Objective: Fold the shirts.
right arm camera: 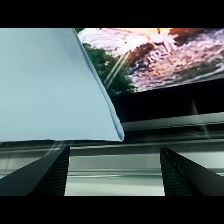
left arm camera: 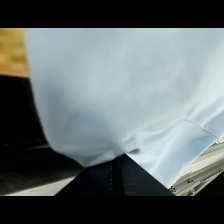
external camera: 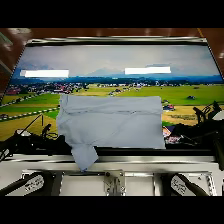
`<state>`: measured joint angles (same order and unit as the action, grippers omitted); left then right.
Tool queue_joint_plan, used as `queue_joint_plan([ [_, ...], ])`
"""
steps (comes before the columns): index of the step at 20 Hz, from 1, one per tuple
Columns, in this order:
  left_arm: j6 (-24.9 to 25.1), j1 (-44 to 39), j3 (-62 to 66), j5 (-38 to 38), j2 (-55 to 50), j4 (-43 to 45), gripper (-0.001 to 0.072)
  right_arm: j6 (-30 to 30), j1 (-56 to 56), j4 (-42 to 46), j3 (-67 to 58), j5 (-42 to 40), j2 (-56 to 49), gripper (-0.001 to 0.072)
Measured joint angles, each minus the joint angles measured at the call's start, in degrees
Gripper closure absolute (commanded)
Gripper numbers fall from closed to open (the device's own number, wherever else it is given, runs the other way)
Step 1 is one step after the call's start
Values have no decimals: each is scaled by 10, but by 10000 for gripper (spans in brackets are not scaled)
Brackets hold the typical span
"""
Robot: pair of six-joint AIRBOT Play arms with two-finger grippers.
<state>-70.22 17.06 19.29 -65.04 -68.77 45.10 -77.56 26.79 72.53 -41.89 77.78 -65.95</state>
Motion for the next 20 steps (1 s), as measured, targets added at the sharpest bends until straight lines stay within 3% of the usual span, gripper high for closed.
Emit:
queue_joint_plan([
  [10,26,-7,52,-46,3,-1,672,28,-1,-79,73,-25,-89,45],
  [11,27,-7,59,-52,4,-1,673,28,0,-86,73,-33,-100,148],
  [13,31,-7,76,-63,3,-1,673,25,-1,-101,75,-38,-117,164],
  [14,32,-7,85,-66,4,-1,673,26,-1,-114,75,-39,-125,285],
  [15,34,-7,96,-69,3,-1,673,33,-1,-127,76,-50,-132,536],
  [16,34,-7,108,-70,4,-1,673,43,-2,-136,76,-67,-137,633],
  [20,36,-7,161,-76,4,-1,673,115,-1,-230,73,-65,-145,641],
])
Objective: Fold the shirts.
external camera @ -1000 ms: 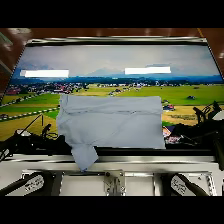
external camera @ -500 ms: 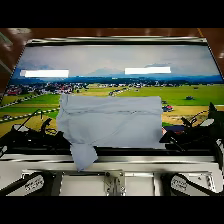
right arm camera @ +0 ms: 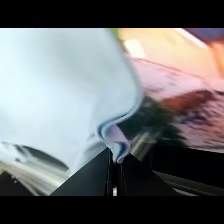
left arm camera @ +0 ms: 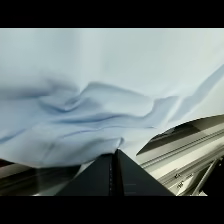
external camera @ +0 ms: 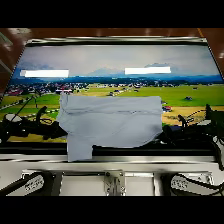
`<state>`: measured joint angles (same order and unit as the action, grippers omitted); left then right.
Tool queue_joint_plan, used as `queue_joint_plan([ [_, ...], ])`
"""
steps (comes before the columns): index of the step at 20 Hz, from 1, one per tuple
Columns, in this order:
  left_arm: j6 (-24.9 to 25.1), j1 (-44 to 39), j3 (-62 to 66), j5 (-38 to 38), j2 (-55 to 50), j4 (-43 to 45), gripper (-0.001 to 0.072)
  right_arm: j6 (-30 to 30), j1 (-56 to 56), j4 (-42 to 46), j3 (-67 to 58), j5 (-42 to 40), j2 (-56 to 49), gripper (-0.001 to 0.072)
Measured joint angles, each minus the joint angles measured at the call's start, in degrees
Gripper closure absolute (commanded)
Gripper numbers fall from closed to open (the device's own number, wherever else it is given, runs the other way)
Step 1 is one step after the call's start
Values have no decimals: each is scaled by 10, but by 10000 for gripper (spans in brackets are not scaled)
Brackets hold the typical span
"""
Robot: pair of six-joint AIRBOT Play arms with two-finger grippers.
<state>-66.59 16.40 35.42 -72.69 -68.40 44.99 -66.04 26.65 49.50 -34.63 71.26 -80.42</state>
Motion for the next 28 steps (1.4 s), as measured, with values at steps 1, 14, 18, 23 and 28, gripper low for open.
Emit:
queue_joint_plan([
  [1,0,0,18,-3,0,0,673,14,0,-18,-6,3,2,641],
  [14,-7,-2,308,-19,-147,-1,672,-47,-151,62,-299,-197,-37,642],
  [18,-14,-15,391,-14,-254,-24,672,-84,-162,89,-341,-209,-99,641],
  [23,-24,-25,464,20,-351,-88,348,-114,-165,96,-353,-203,-151,566],
  [28,-39,-23,486,11,-377,-120,186,-105,-162,97,-361,-195,-154,29],
])
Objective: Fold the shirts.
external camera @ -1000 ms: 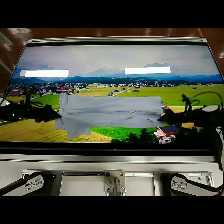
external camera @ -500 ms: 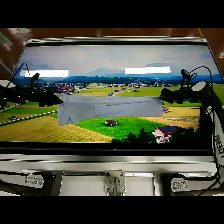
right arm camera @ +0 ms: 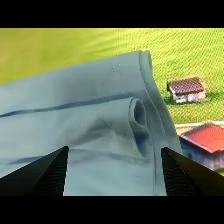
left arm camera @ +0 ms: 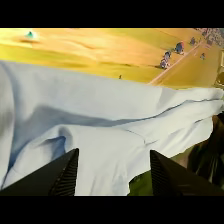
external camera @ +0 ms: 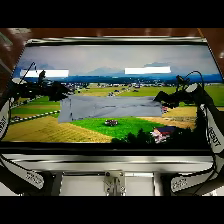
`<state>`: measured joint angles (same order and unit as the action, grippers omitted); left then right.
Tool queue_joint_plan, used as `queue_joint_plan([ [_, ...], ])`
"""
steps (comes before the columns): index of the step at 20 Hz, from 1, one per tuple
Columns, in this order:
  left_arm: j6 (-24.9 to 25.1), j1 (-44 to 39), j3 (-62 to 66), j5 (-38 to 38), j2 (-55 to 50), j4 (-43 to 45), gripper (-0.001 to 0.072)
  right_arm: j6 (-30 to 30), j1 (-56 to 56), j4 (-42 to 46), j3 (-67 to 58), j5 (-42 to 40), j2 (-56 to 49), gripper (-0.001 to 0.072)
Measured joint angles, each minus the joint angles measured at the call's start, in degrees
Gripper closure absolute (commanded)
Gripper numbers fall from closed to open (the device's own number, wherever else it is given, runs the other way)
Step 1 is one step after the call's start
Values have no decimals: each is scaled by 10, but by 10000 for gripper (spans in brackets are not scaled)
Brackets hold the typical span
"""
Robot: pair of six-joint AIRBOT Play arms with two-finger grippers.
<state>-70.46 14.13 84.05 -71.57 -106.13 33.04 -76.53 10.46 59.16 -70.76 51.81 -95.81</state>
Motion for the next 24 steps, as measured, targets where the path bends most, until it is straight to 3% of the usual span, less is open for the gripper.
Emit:
queue_joint_plan([
  [6,-4,19,4,-125,13,12,234,2,42,38,-5,47,5,29],
  [7,-2,18,4,-141,22,12,294,0,48,27,-5,53,-5,29],
  [10,4,9,4,-160,53,14,307,14,50,-64,-6,64,-41,32],
  [11,5,7,4,-160,64,14,307,22,46,-101,-6,63,-53,76],
  [12,5,4,4,-159,74,15,316,29,38,-130,-6,61,-64,220],
  [14,6,-3,4,-153,88,15,327,50,22,-154,-5,63,-78,621],
  [15,5,-8,4,-147,93,15,328,61,14,-164,-5,65,-79,640],
  [17,-3,-21,4,-129,99,16,585,83,1,-185,-5,73,-64,641],
  [19,-9,-43,4,-99,102,16,587,96,-2,-196,-5,80,-27,641],
  [21,-11,-78,4,-51,103,16,672,101,-2,-200,-5,97,23,641],
  [24,-12,-149,4,18,102,15,673,81,-2,-186,-5,129,113,641],
])
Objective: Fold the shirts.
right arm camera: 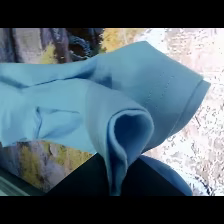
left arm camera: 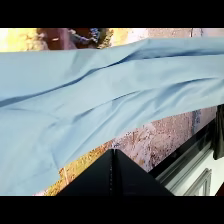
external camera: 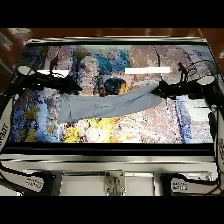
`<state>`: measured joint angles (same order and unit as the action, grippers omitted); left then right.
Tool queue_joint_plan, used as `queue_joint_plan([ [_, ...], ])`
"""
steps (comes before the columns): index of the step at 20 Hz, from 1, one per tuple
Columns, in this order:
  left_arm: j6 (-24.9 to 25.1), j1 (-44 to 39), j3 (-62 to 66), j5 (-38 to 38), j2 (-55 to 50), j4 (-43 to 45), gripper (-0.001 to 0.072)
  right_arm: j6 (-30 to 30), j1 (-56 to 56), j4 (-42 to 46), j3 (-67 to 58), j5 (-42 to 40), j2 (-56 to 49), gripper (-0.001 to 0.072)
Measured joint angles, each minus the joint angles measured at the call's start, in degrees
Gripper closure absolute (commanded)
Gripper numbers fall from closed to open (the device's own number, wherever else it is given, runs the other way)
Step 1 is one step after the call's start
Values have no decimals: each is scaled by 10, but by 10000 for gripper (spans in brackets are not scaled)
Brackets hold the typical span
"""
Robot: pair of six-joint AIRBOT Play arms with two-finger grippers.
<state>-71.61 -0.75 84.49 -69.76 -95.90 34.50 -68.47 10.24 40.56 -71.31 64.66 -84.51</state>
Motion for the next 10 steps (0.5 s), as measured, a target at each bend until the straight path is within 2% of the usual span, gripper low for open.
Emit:
queue_joint_plan([
  [4,-1,-95,0,77,-15,0,673,-53,0,32,0,43,99,640],
  [10,-17,-211,0,111,-61,0,672,-115,0,47,0,114,201,641],
])
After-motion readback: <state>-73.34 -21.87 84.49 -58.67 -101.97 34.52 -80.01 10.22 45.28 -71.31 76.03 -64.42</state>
